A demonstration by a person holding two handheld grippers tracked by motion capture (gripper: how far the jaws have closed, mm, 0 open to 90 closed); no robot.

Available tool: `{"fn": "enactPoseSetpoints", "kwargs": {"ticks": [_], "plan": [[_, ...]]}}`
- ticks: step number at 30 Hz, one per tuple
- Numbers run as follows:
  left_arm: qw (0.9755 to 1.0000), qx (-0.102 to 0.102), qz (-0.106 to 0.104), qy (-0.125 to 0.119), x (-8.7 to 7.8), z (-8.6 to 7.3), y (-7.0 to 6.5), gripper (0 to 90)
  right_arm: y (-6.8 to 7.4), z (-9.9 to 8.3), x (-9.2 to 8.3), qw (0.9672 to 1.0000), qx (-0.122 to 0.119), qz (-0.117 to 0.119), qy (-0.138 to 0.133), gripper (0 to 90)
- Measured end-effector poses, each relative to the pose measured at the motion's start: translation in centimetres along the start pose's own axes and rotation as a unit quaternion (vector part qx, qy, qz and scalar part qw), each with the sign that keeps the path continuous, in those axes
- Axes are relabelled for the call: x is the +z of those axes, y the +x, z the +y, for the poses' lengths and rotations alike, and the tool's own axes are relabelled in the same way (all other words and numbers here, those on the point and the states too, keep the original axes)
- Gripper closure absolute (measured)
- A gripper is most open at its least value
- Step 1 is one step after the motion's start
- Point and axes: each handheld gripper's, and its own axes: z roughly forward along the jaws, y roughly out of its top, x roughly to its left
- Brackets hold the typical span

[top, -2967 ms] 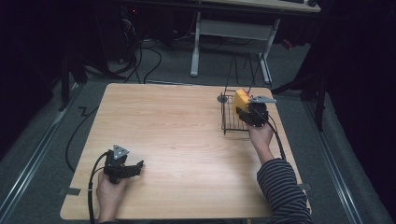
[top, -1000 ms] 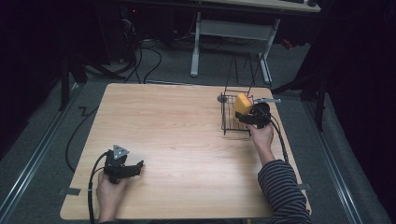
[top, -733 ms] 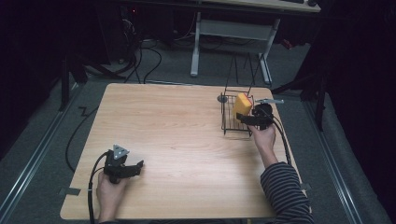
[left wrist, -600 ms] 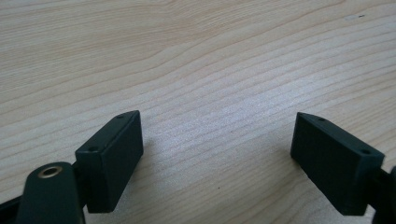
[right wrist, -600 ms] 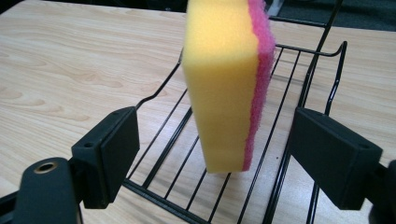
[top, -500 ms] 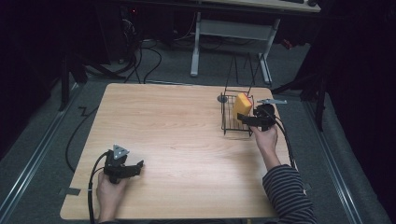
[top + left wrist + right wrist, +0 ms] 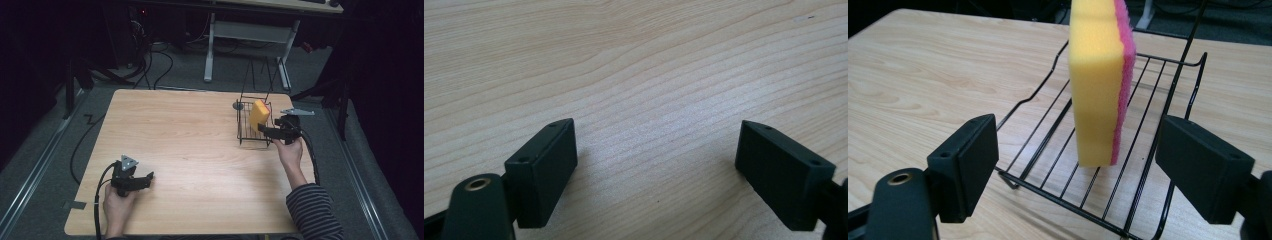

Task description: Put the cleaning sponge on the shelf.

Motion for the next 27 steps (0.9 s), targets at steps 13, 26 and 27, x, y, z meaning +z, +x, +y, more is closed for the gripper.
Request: {"fn": "enactPoseSetpoints", "kwargs": {"ticks": [13, 26, 27], "plan": [[1.0000, 0.000, 0.000, 0.000, 0.0, 0.0, 0.0, 17.5, 0.6, -0.4, -2.9, 0.9994, -0.003, 0.004, -0.036, 27.4], [1.0000, 0.000, 0.000, 0.000, 0.0, 0.0, 0.0, 17.5, 1.8, -0.5, -5.4, 0.9986, -0.018, 0.010, -0.049, 30.3], [1.0000, 0.000, 0.000, 0.000, 0.0, 0.0, 0.0, 17.5, 1.8, -0.5, -5.4, 0.9986, -0.018, 0.010, -0.049, 30.3]]}}
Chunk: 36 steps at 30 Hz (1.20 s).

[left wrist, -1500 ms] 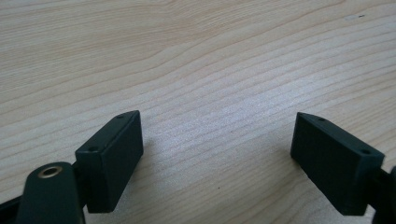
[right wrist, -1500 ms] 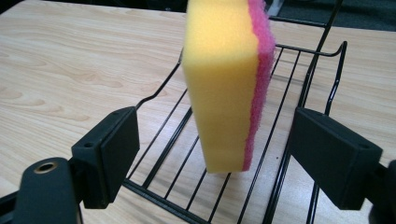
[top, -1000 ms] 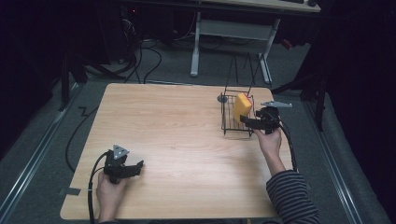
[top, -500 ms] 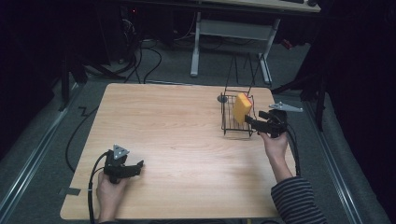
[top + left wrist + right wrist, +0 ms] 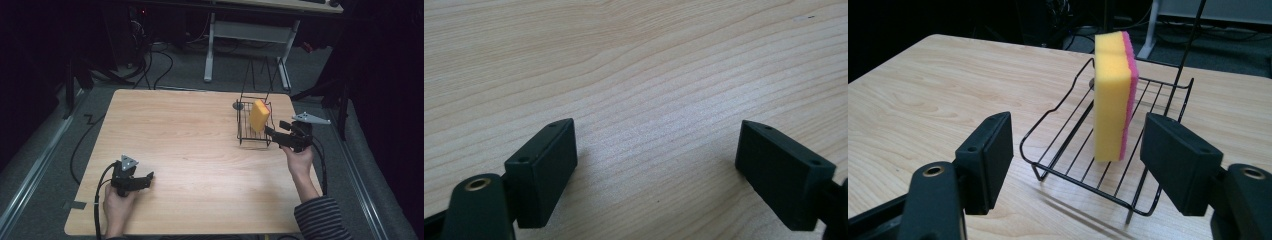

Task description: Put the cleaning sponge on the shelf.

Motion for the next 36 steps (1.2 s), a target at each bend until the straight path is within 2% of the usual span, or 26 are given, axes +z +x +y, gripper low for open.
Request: {"fn": "enactPoseSetpoints", "kwargs": {"ticks": [7, 13, 16, 17, 24, 36], "plan": [[1.0000, 0.000, 0.000, 0.000, 0.0, 0.0, 0.0, 17.5, 1.2, 0.1, -1.4, 0.9997, -0.019, 0.012, -0.009, 30.7], [1.0000, 0.000, 0.000, 0.000, 0.0, 0.0, 0.0, 17.6, 1.8, 0.1, -2.3, 0.9994, -0.027, 0.015, -0.014, 31.1], [1.0000, 0.000, 0.000, 0.000, 0.0, 0.0, 0.0, 17.6, 1.8, -0.3, -2.6, 0.9993, -0.019, 0.021, -0.023, 32.3], [1.0000, 0.000, 0.000, 0.000, 0.0, 0.0, 0.0, 17.5, 1.7, -0.4, -2.7, 0.9994, -0.019, 0.023, -0.017, 32.1], [1.0000, 0.000, 0.000, 0.000, 0.0, 0.0, 0.0, 17.5, 2.0, -1.6, -3.9, 0.9991, -0.025, 0.027, -0.019, 32.3], [1.0000, 0.000, 0.000, 0.000, 0.0, 0.0, 0.0, 17.5, 2.5, -2.8, -5.4, 0.9983, -0.022, 0.037, -0.039, 32.5]]}}
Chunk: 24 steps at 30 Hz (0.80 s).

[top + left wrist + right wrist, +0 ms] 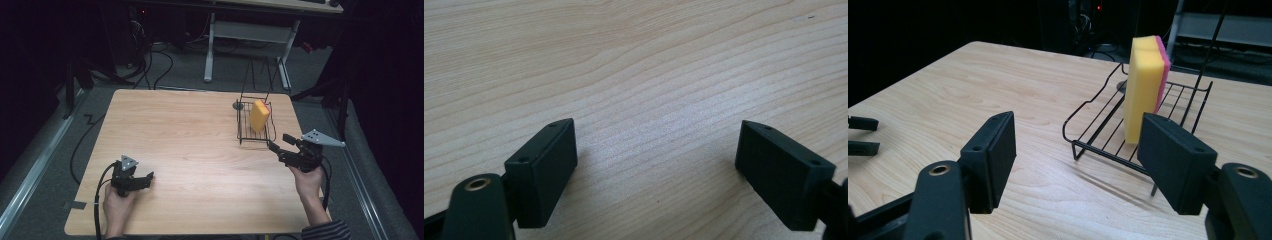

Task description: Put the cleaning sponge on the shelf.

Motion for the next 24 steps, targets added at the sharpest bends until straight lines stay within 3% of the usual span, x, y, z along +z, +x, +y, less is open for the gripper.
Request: {"fn": "enactPoseSetpoints", "kwargs": {"ticks": [12, 24], "plan": [[1.0000, 0.000, 0.000, 0.000, 0.0, 0.0, 0.0, 17.5, 0.5, -1.4, -0.8, 0.9999, 0.008, 0.009, -0.008, 32.6], [1.0000, 0.000, 0.000, 0.000, 0.0, 0.0, 0.0, 17.5, 0.9, -2.8, -0.3, 0.9997, 0.016, 0.019, -0.002, 33.1]]}}
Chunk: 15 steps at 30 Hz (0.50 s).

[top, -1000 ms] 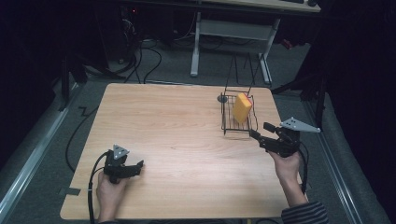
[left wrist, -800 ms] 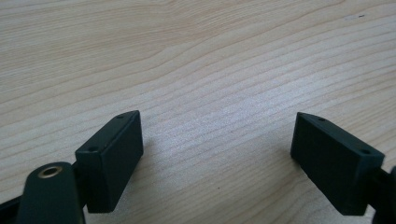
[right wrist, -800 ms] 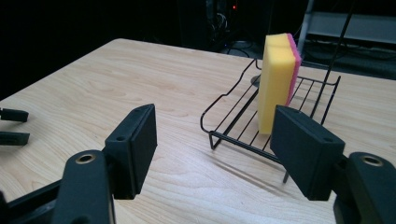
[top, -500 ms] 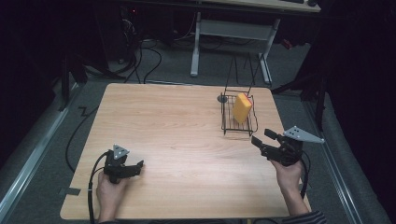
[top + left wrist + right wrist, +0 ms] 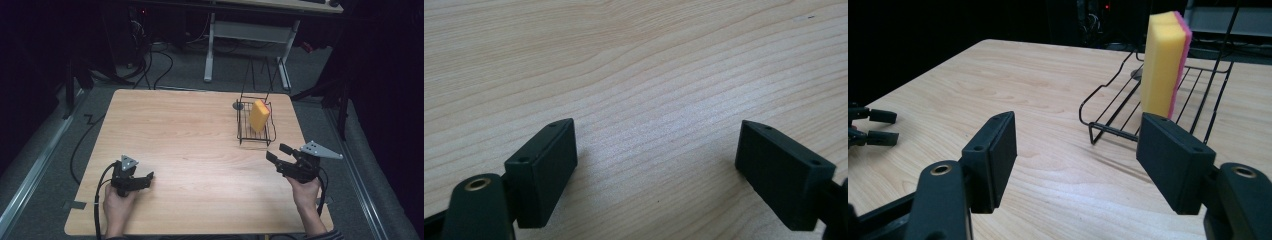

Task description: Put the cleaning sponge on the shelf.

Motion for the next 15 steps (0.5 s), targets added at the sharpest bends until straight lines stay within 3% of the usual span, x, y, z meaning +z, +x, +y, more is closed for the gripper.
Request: {"fn": "enactPoseSetpoints", "kwargs": {"ticks": [15], "plan": [[1.0000, 0.000, 0.000, 0.000, 0.0, 0.0, 0.0, 17.5, -0.1, -1.5, 0.8, 0.9999, 0.012, 0.000, 0.010, 33.8]]}}
